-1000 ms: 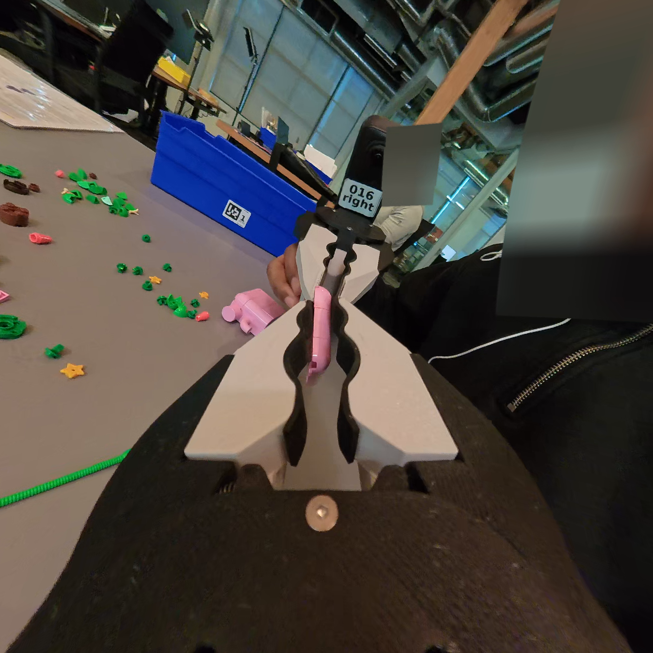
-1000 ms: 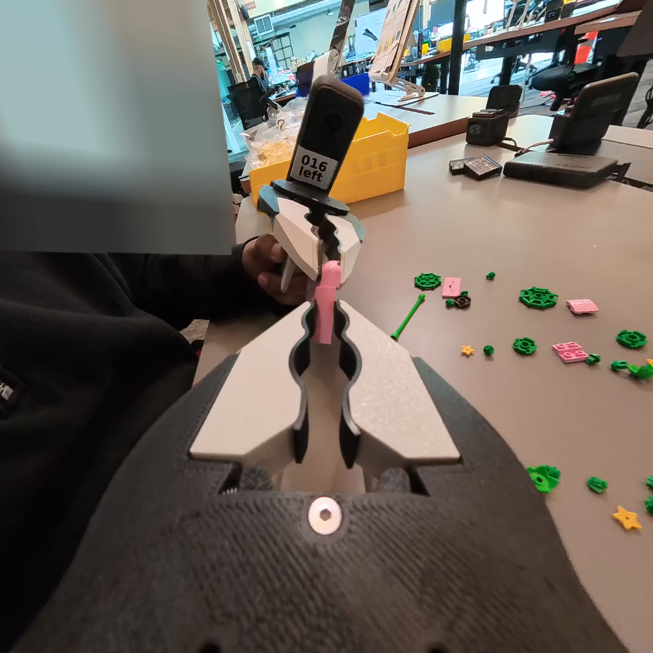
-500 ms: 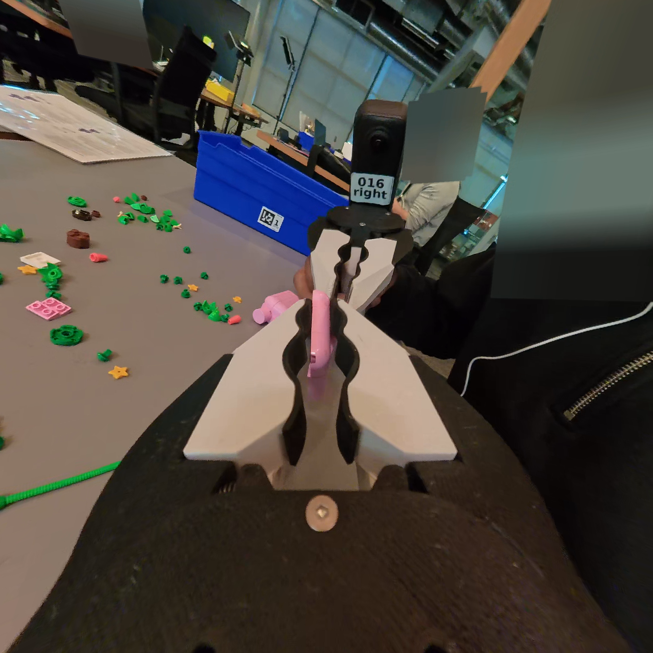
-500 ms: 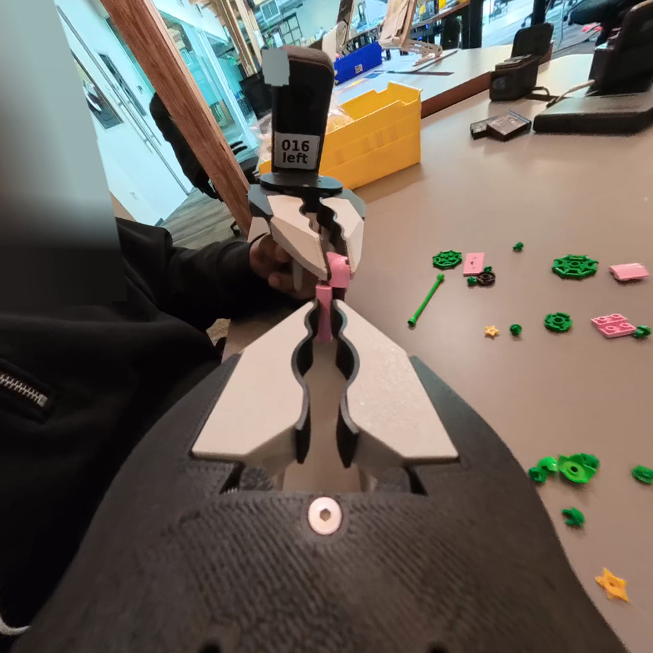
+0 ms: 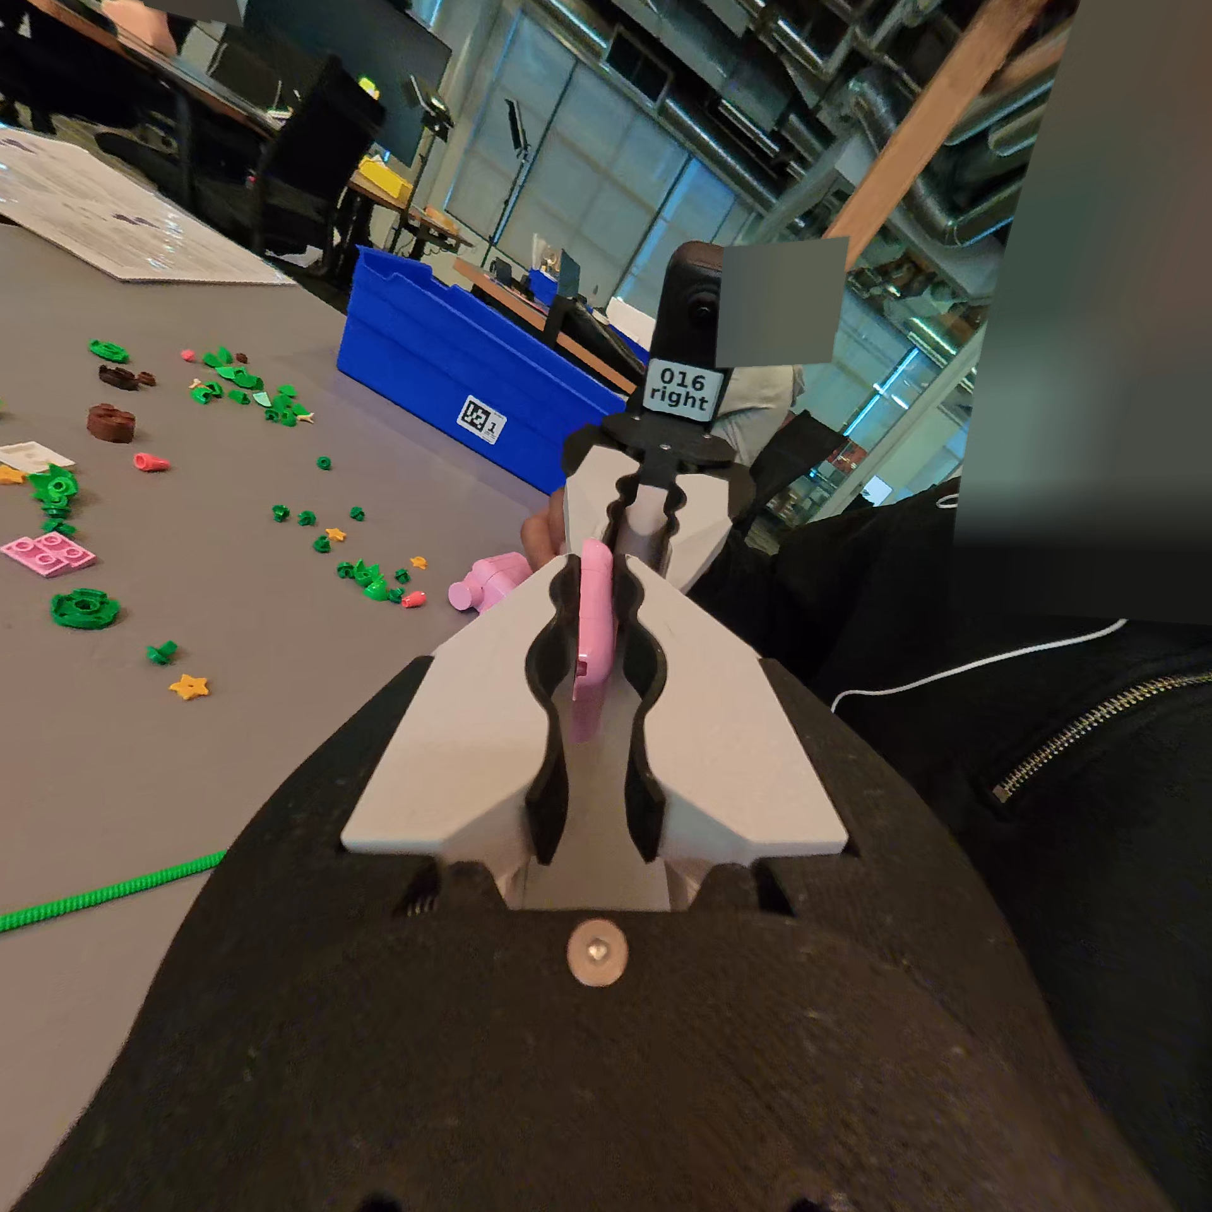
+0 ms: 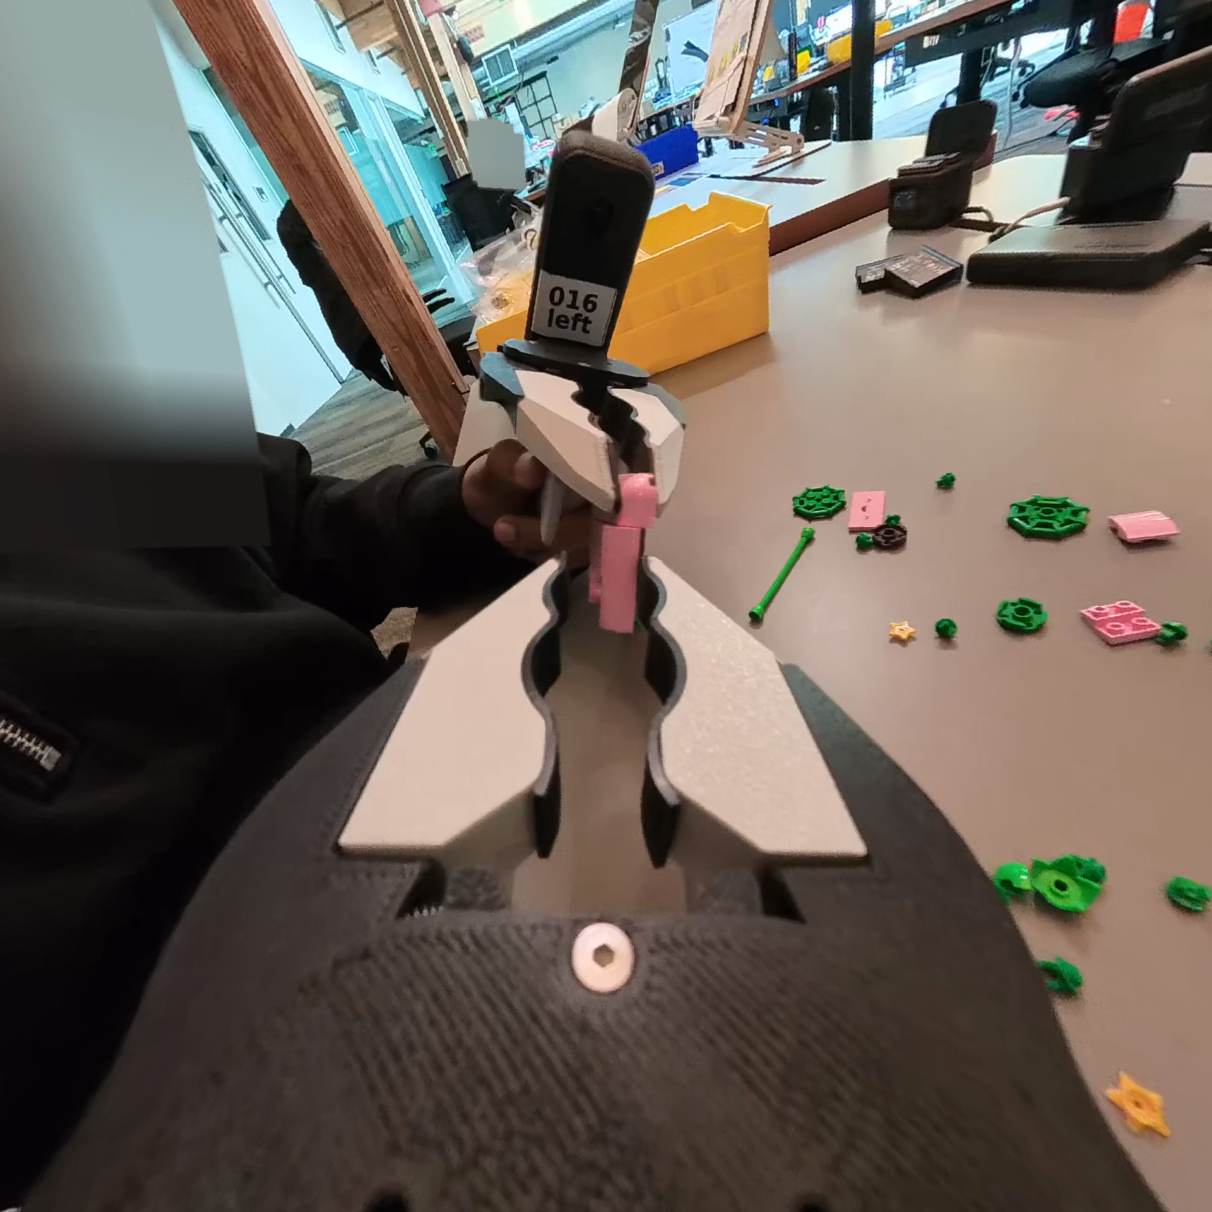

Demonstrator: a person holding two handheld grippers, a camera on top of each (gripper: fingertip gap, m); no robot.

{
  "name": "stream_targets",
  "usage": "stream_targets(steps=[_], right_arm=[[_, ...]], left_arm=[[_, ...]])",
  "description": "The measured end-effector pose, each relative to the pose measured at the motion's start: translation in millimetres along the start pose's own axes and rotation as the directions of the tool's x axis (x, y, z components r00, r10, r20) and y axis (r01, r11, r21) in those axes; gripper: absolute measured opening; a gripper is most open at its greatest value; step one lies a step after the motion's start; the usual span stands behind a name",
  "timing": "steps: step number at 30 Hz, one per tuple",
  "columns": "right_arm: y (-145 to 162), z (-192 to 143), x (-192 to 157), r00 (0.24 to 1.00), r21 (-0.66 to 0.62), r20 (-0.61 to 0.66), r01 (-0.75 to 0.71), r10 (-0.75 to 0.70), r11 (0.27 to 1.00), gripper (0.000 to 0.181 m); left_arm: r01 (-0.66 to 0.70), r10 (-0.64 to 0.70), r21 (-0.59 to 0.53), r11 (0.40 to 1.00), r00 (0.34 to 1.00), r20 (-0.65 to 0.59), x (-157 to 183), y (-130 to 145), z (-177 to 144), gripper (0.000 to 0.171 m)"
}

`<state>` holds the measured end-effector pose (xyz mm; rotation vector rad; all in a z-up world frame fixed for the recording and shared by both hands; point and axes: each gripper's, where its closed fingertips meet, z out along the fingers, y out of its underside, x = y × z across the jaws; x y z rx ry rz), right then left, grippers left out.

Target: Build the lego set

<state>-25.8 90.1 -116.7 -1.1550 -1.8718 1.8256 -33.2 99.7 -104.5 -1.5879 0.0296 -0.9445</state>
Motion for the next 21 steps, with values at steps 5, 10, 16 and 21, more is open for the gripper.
stream_targets(steps=[5, 10, 16, 21], right_arm=[[4, 3, 7, 0.999, -0.016, -0.050, 0.017, -0.018, 1.000, 0.009], [-8, -6, 16, 0.997, 0.054, -0.052, -0.053, 0.056, 0.997, 0.007], [-29, -17, 21, 0.966, 0.200, 0.050, -0.258, 0.253, 0.945, 0.006], [-32, -15, 18, 0.919, 0.241, 0.152, -0.391, 0.363, 0.888, 0.006]], left_arm=[[0.047, -0.047, -0.015, 0.999, 0.999, -0.003, -3, 4, 3, 0.004], [0.063, -0.063, -0.003, 0.998, 0.997, -0.037, 1, 3, 4, 0.041], [0.019, -0.018, -0.106, 0.994, 1.000, 0.018, -3, 21, 14, 0.051], [0.024, -0.023, -0.065, 0.998, 1.000, 0.018, -1, 18, 18, 0.047]])
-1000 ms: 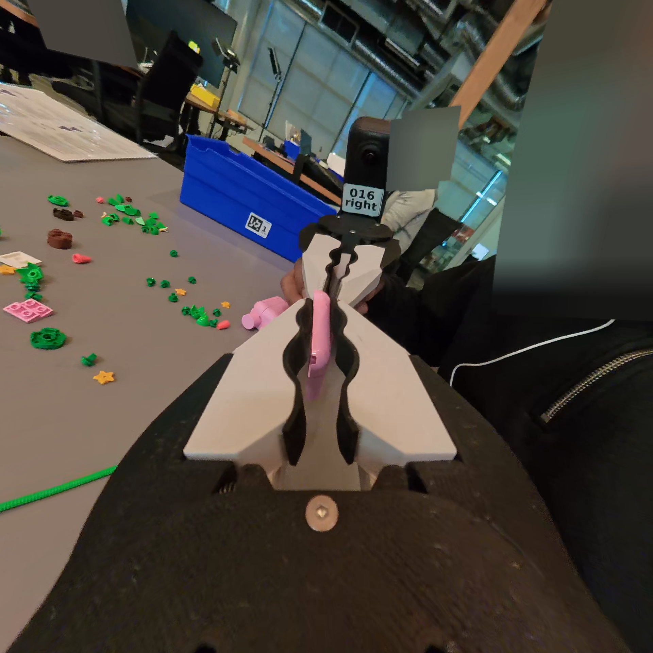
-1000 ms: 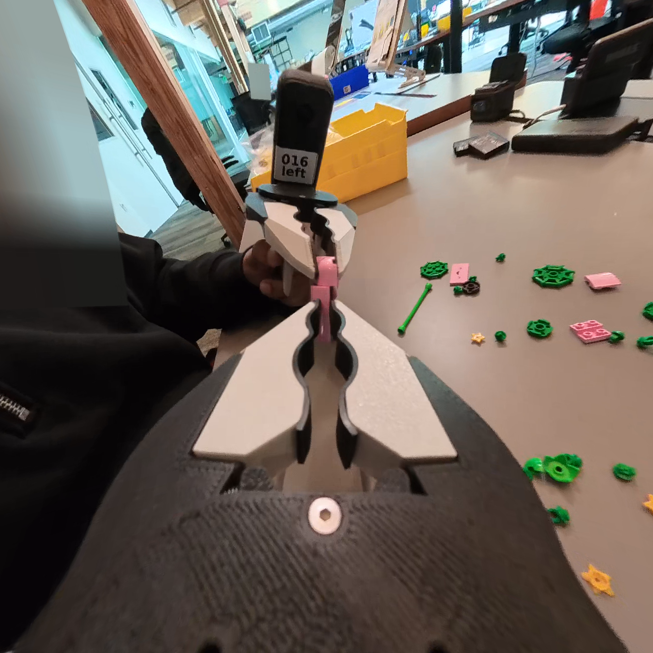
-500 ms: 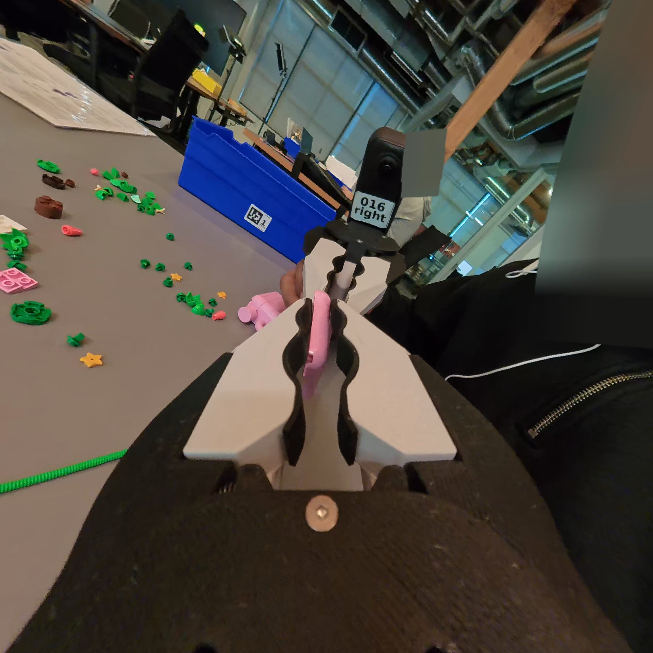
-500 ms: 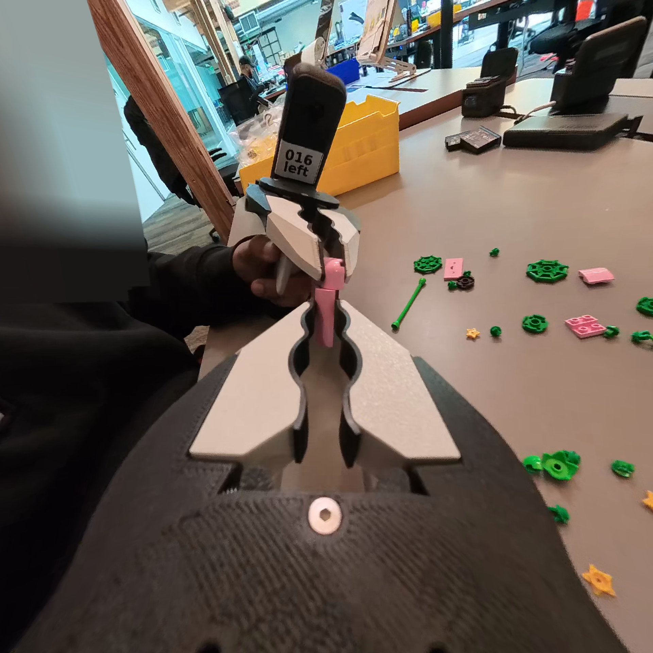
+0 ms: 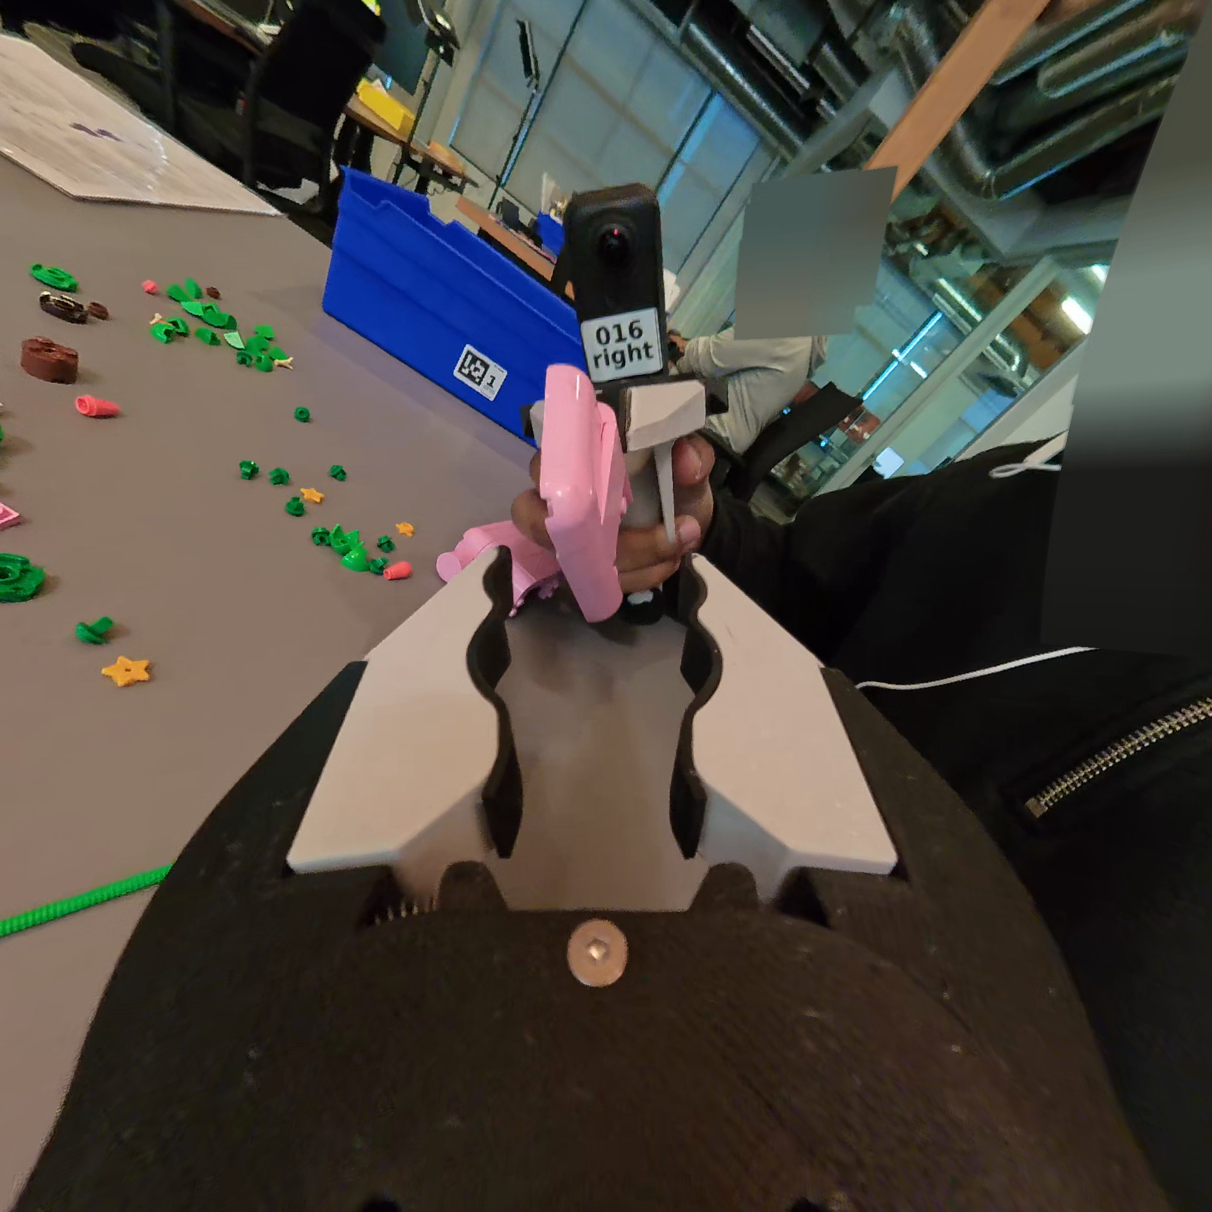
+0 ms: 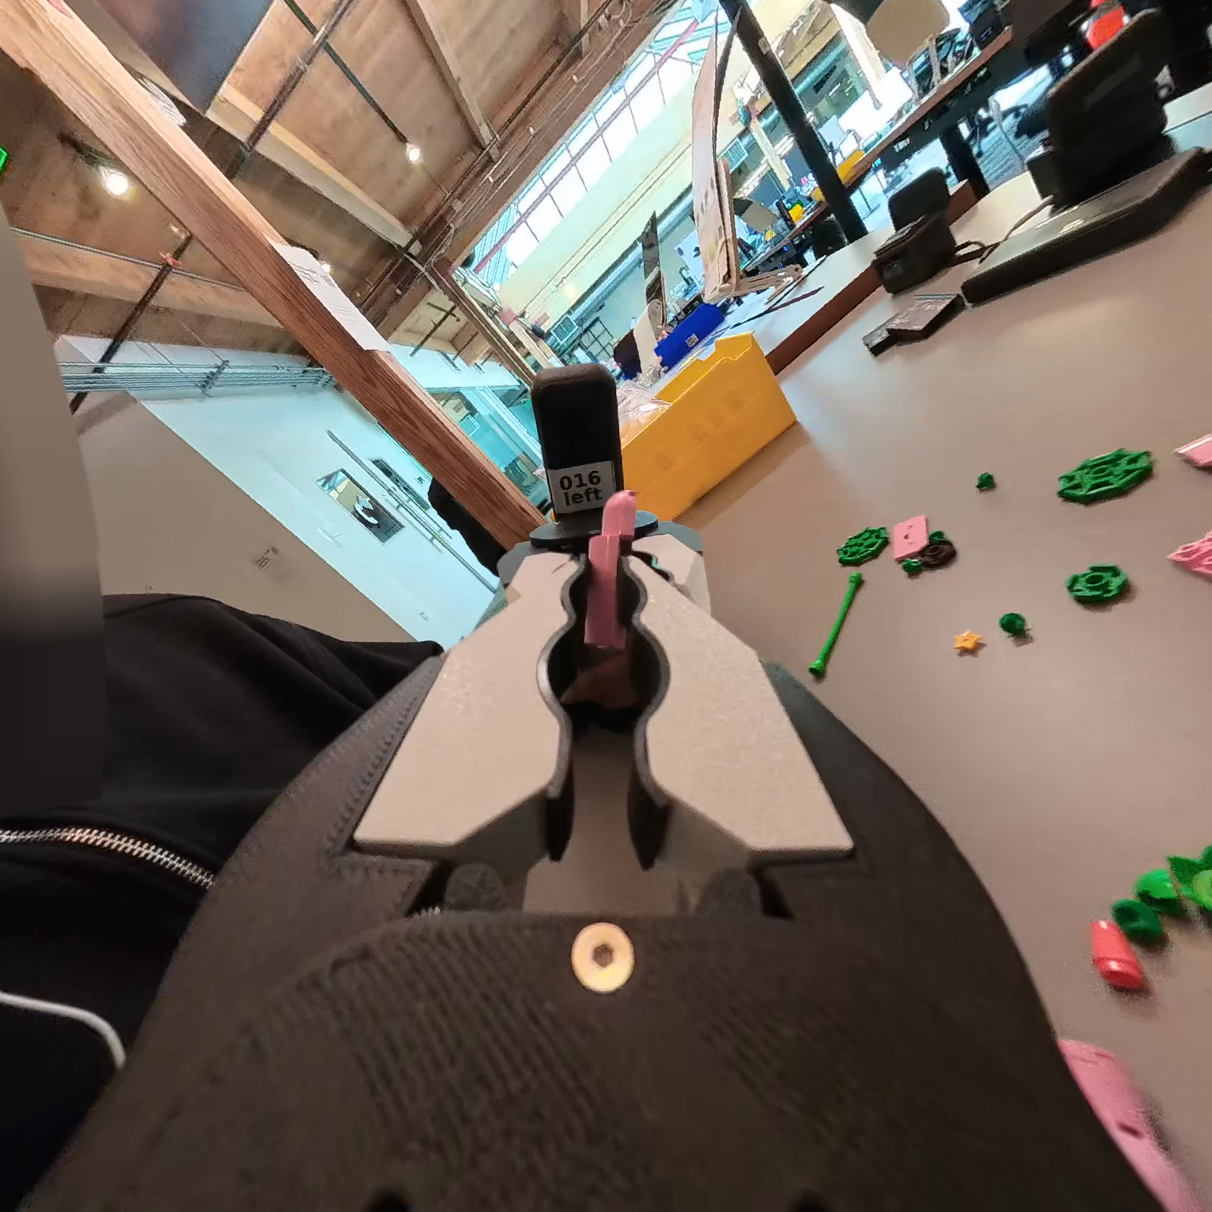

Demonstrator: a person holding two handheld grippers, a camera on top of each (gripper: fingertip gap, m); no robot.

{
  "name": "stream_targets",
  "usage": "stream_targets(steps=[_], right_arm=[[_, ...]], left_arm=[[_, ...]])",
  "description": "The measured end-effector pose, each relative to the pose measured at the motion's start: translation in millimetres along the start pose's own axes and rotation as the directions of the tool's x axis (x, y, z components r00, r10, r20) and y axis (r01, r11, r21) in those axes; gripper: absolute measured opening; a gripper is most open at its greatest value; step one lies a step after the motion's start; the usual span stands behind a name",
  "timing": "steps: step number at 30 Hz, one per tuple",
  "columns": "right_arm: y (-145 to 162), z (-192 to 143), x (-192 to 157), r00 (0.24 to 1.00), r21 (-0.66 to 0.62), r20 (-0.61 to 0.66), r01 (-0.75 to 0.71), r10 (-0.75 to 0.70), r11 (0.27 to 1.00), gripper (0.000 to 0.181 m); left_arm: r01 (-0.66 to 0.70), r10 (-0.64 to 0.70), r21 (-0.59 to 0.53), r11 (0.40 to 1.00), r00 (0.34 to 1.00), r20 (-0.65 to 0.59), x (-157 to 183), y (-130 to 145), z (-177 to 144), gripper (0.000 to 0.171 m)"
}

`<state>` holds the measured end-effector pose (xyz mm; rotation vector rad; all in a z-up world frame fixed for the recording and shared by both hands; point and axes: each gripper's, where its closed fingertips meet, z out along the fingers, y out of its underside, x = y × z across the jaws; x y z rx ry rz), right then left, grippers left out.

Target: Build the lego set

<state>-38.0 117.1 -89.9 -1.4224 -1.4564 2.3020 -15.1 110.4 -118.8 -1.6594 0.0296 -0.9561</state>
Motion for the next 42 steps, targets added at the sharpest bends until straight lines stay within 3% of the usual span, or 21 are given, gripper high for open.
stream_targets(steps=[3, 5, 17, 27, 36, 42], right_arm=[[7, 5, -2, 1.000, -0.013, 0.005, 0.004, -0.004, 1.000, 0.006], [8, 7, -3, 1.000, -0.005, 0.006, 0.002, -0.002, 1.000, 0.006], [6, 8, -7, 1.000, 0.019, 0.019, 0.019, -0.019, 1.000, 0.006], [0, 5, -5, 0.998, 0.043, -0.012, 0.060, -0.060, 0.997, 0.006], [1, 6, -9, 0.983, 0.033, -0.057, 0.178, -0.176, 0.984, 0.006], [0, 5, -10, 0.984, 0.042, -0.056, 0.173, -0.171, 0.984, 0.006]], left_arm=[[0.018, -0.018, 0.033, 0.999, 1.000, -0.004, 1, -4, 0, 0.029], [0.014, -0.013, 0.042, 0.999, 1.000, -0.025, 4, -5, -1, 0.007], [0.039, -0.033, 0.089, 0.995, 0.997, -0.063, 9, -12, -4, 0.005], [-0.063, 0.057, 0.122, 0.991, 0.997, 0.052, 4, -21, -10, 0.004], [-0.010, 0.011, 0.160, 0.987, 1.000, -0.005, 6, -26, -14, 0.005], [-0.010, 0.012, 0.171, 0.985, 1.000, -0.009, 7, -28, -15, 0.004]])
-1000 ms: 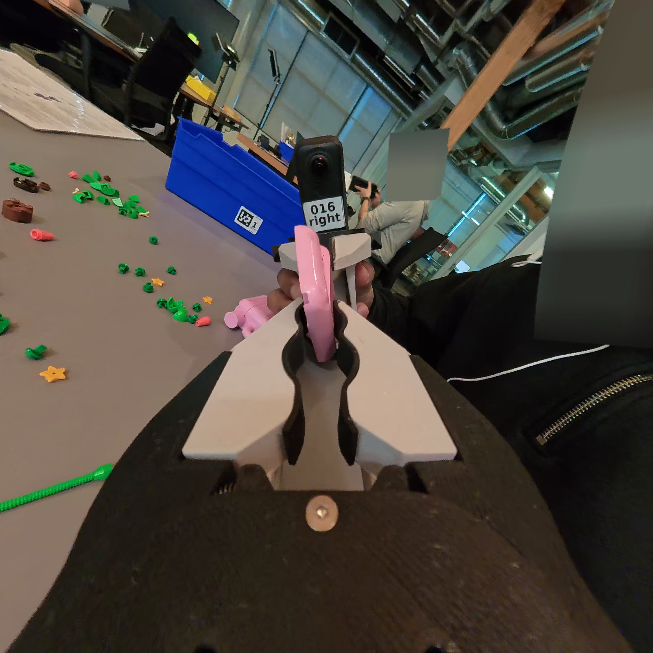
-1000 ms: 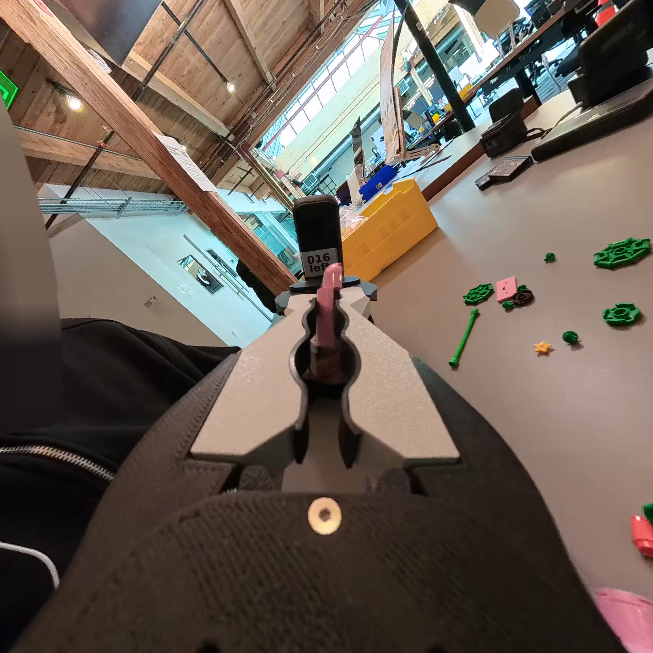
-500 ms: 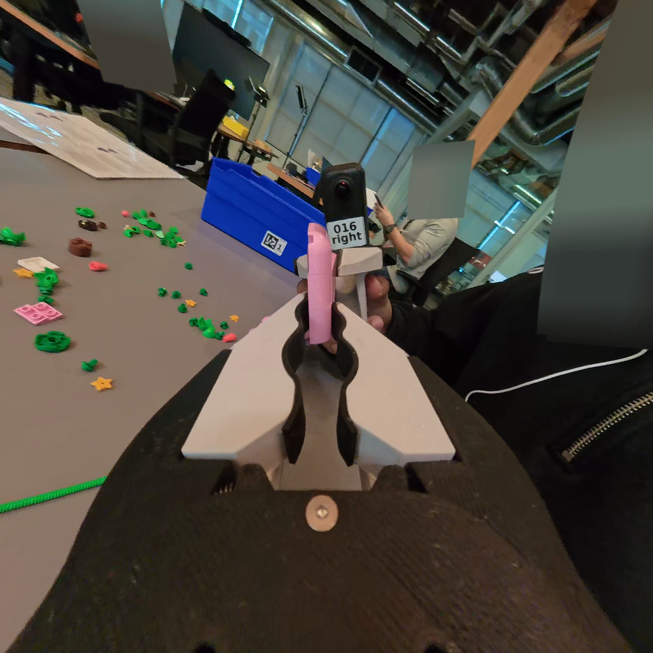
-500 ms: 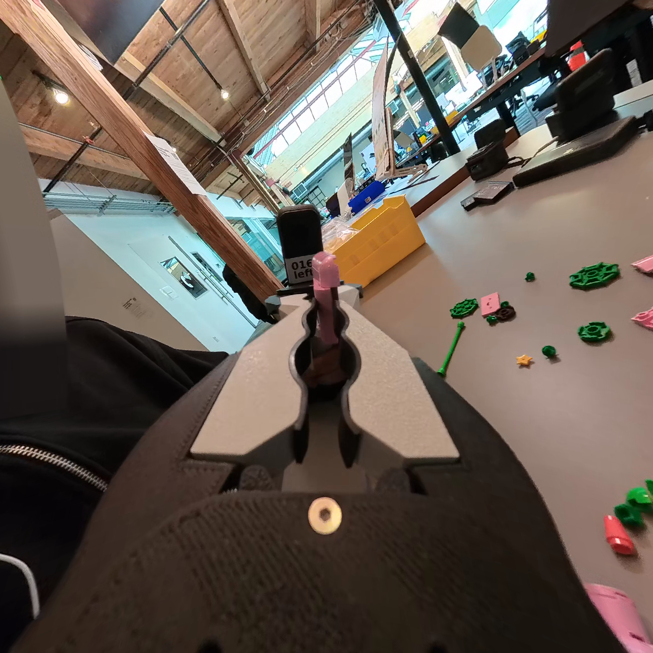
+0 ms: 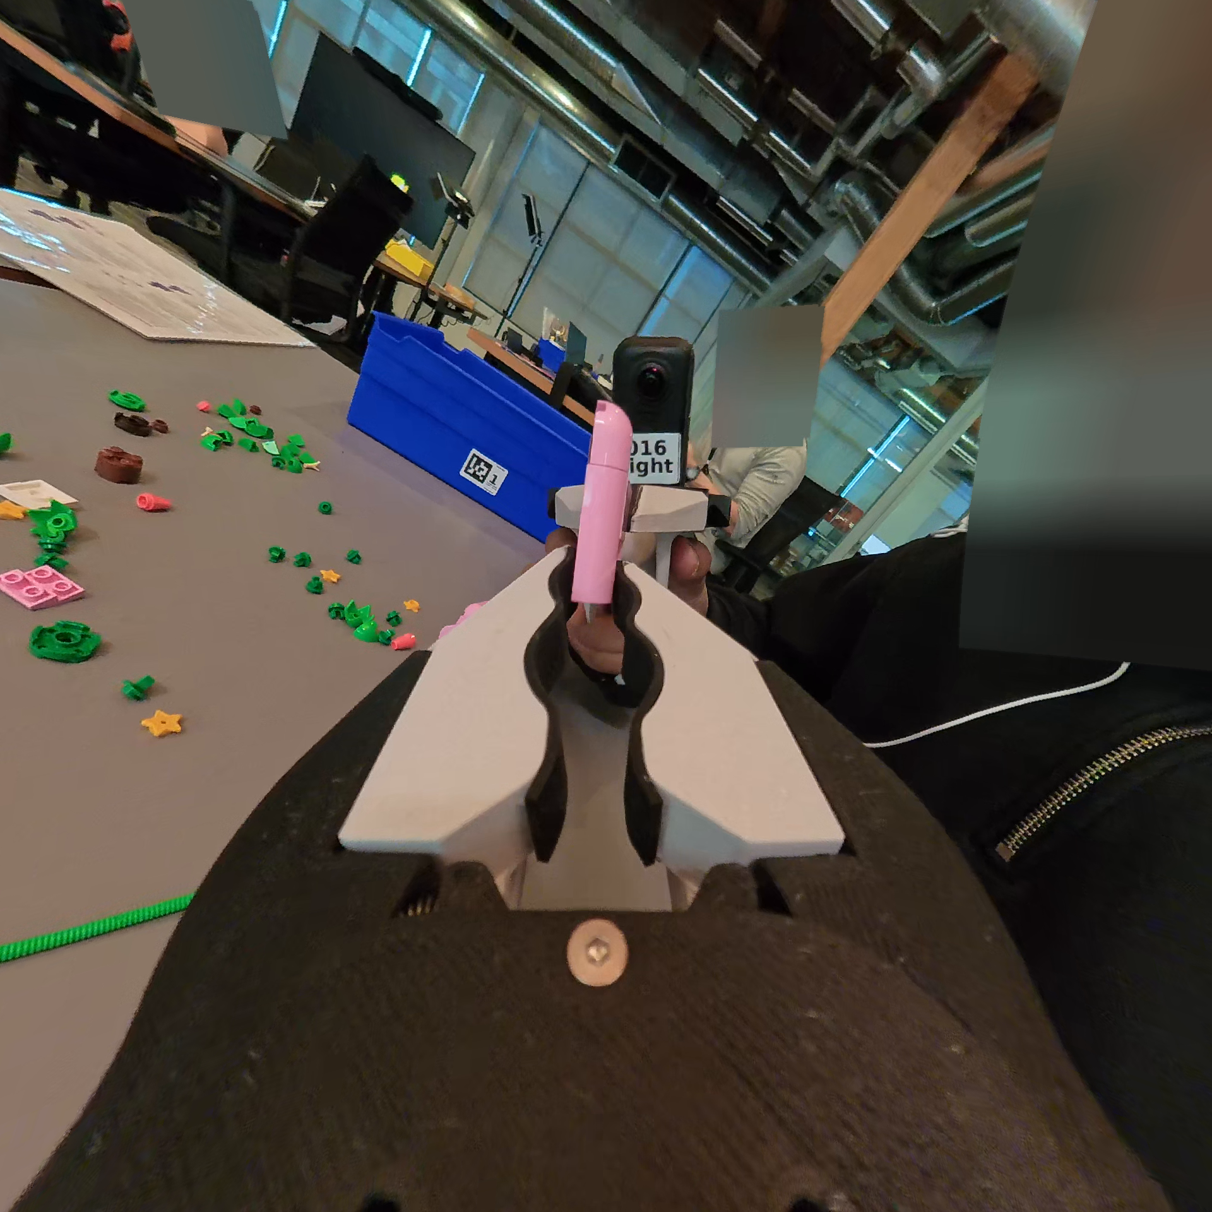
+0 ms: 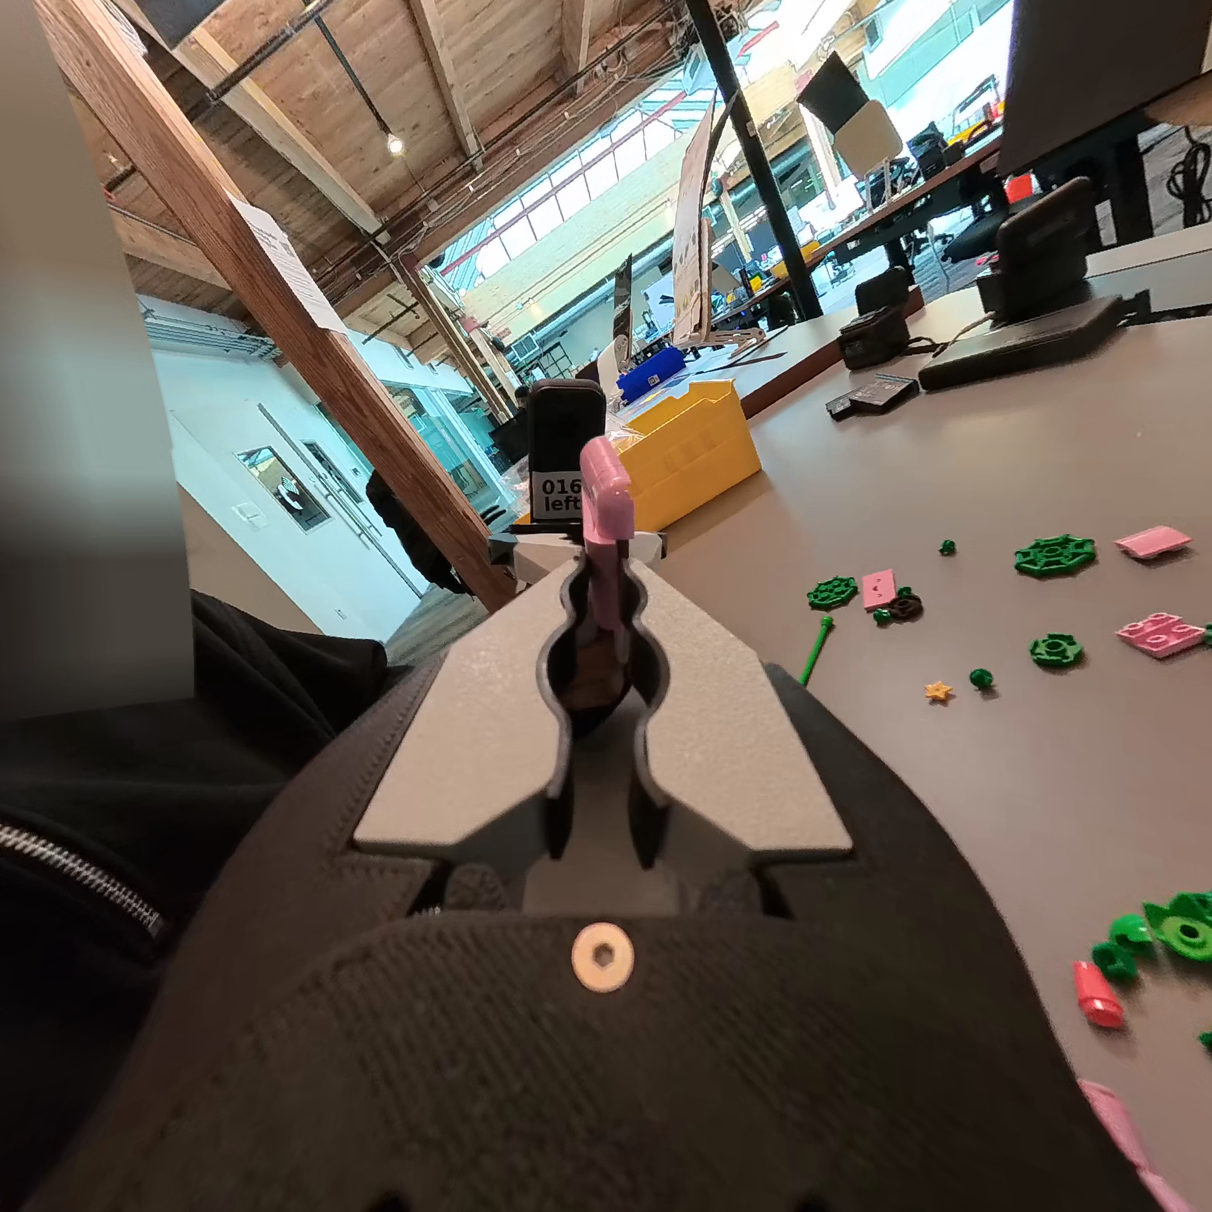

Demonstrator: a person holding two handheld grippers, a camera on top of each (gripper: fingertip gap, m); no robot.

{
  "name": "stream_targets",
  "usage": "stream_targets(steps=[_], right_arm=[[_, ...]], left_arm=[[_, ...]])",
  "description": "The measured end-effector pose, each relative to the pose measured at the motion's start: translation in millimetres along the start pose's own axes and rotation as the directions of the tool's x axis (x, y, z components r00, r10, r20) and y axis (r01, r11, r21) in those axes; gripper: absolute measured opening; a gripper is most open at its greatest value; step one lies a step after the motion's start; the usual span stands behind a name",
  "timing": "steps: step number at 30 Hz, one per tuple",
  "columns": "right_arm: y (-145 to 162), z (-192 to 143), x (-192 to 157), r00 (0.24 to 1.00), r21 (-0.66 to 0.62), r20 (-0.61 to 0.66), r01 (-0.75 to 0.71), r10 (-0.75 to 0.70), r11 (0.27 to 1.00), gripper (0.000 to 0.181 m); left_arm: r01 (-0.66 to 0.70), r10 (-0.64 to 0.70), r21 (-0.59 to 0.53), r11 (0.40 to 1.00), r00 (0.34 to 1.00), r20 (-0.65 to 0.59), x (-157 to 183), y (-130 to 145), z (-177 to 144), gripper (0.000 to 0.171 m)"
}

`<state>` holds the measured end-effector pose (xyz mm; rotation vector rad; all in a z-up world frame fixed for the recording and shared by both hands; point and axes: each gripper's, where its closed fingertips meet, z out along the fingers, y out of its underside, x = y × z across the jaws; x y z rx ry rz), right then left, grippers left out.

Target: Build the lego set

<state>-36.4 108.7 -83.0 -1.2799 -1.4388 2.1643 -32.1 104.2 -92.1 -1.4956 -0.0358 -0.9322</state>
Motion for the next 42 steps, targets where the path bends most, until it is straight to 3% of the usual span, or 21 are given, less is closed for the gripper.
stream_targets(steps=[8, 18, 22, 30, 33, 42], right_arm=[[1, 1, -1, 0.999, 0.013, 0.023, -0.039, 0.039, 0.999, 0.006], [4, 1, 4, 0.992, -0.001, -0.063, 0.111, -0.111, 0.994, 0.008], [2, 1, 1, 0.995, 0.006, -0.043, 0.091, -0.091, 0.996, 0.007], [3, 2, -1, 0.996, 0.026, 0.028, -0.090, 0.089, 0.996, 0.006], [5, 2, 5, 0.994, 0.020, 0.003, -0.107, 0.107, 0.994, 0.006], [6, 2, 5, 0.995, -0.002, -0.005, -0.097, 0.097, 0.995, 0.006]], left_arm=[[0.073, -0.071, 0.039, 0.997, 0.996, -0.052, 1, -6, -5, 0.003], [0.124, -0.124, 0.003, 0.992, 0.992, -0.033, -7, 1, -3, 0.001], [0.084, -0.082, 0.046, 0.995, 0.996, -0.032, -4, -5, -4, 0.011], [0.015, -0.014, 0.063, 0.998, 1.000, -0.011, -1, -10, -6, 0.003], [0.021, -0.025, 0.065, 0.998, 0.998, 0.058, -10, -8, -7, 0.003], [0.014, -0.020, 0.058, 0.998, 0.995, 0.103, -14, -5, -7, 0.004]])
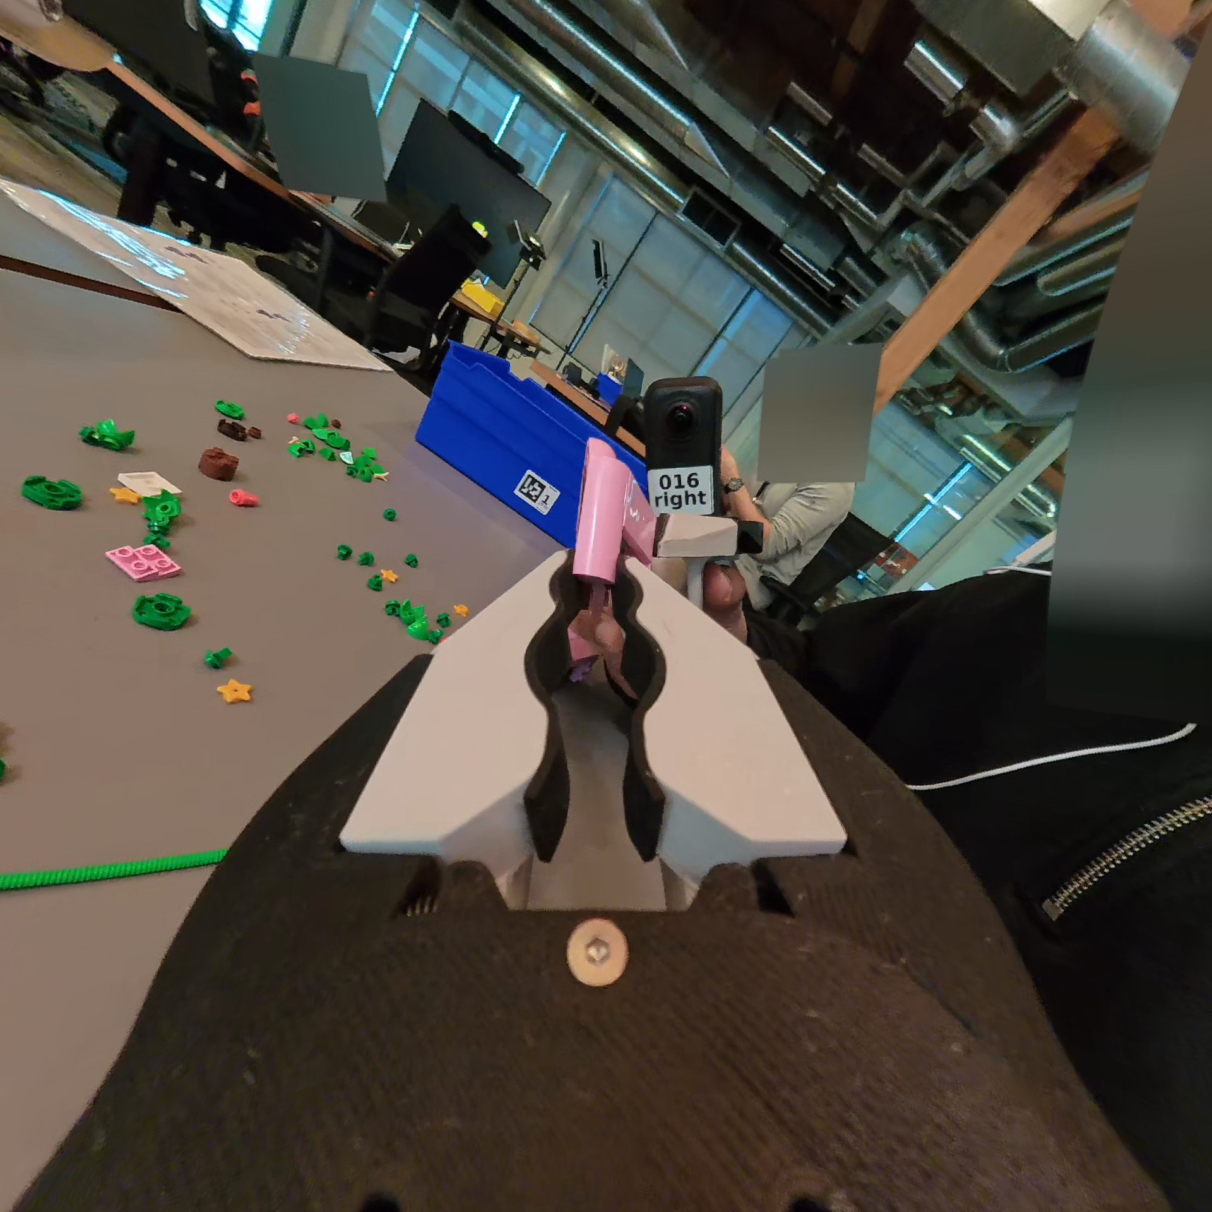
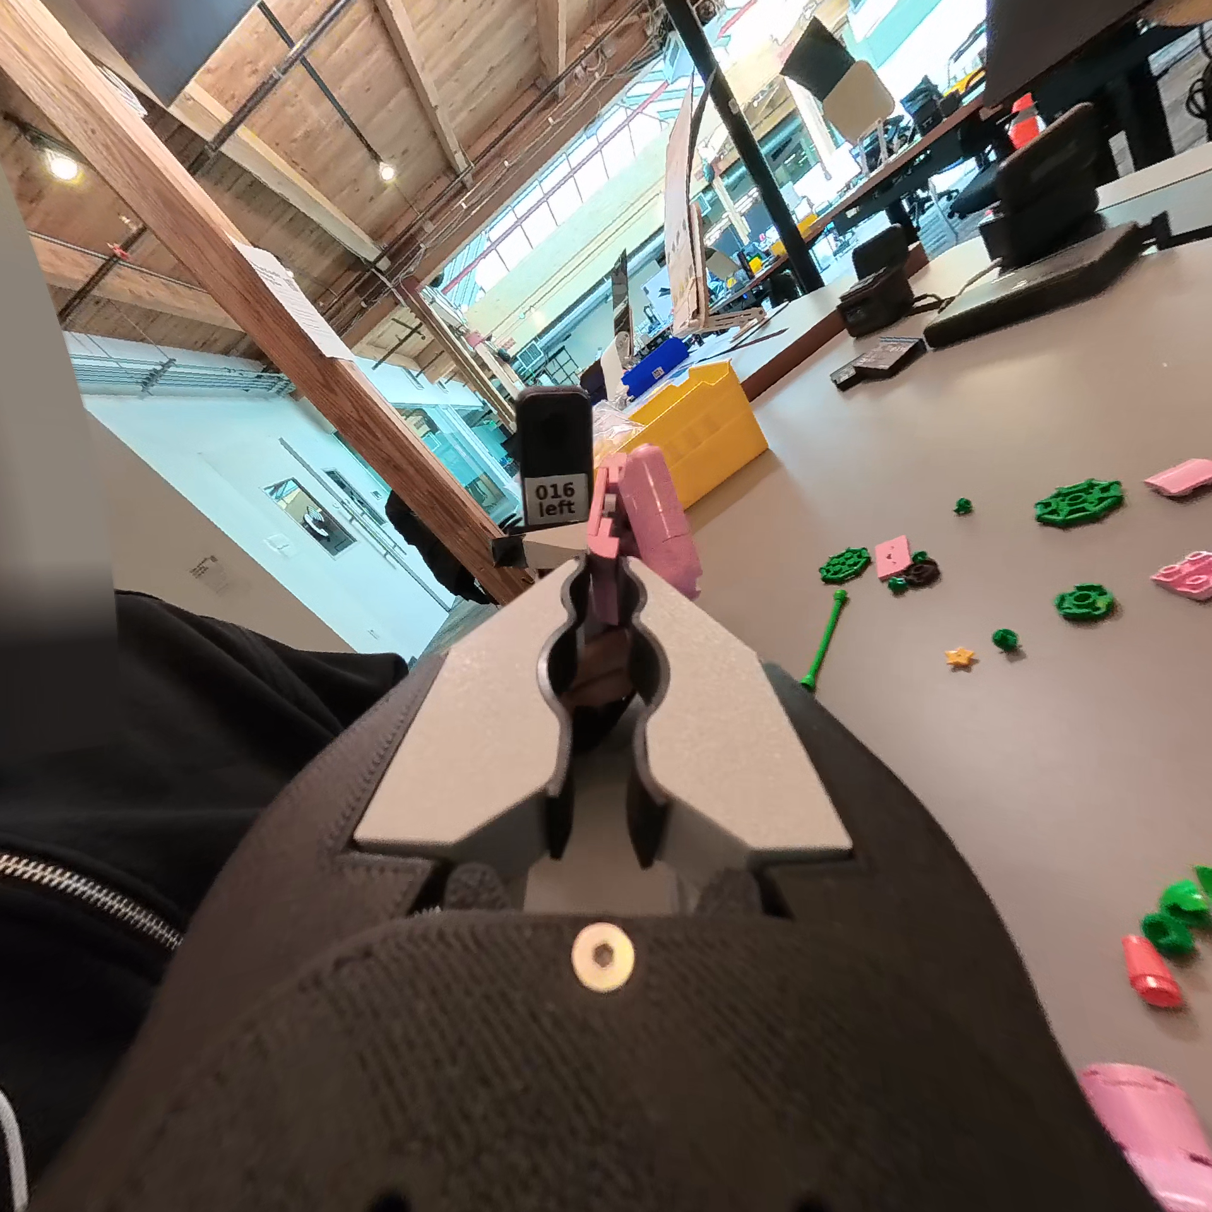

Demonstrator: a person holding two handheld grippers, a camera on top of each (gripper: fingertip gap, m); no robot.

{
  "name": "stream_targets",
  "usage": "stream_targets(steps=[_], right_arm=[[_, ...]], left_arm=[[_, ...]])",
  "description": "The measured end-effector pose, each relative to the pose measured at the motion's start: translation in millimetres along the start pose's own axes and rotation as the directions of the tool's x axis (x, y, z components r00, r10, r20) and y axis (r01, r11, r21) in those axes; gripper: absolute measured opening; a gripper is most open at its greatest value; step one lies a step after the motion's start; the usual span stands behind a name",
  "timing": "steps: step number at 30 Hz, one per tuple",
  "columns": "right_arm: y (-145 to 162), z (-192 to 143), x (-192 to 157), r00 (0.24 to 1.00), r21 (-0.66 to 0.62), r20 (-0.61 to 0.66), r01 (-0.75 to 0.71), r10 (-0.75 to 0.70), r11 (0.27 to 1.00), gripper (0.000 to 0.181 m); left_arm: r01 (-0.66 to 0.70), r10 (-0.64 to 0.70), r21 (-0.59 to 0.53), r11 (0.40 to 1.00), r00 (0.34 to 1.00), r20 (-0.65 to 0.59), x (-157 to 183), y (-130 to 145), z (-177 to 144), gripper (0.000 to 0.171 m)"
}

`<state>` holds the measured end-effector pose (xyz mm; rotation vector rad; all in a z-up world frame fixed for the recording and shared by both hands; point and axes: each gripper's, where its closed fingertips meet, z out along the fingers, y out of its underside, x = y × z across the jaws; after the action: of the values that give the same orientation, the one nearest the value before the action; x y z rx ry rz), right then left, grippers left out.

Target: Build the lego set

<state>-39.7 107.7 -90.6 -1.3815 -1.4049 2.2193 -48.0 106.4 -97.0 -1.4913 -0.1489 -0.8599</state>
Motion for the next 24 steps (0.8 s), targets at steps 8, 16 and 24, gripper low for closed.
stream_targets(steps=[8, 16, 24], right_arm=[[-2, -1, -4, 1.000, 0.009, 0.019, -0.003, 0.003, 1.000, 0.006], [-17, -10, -4, 0.981, 0.047, -0.048, 0.188, -0.185, 0.981, 0.010], [-18, -11, 6, 0.990, 0.030, -0.060, 0.133, -0.131, 0.991, 0.029]], left_arm=[[0.061, -0.060, 0.009, 0.998, 0.996, -0.069, 4, -1, 1, 0.004], [0.171, -0.160, 0.071, 0.983, 0.976, -0.146, 4, -12, -7, 0.004], [0.212, -0.206, 0.009, 0.977, 0.957, -0.203, 11, -3, -2, 0.003]])
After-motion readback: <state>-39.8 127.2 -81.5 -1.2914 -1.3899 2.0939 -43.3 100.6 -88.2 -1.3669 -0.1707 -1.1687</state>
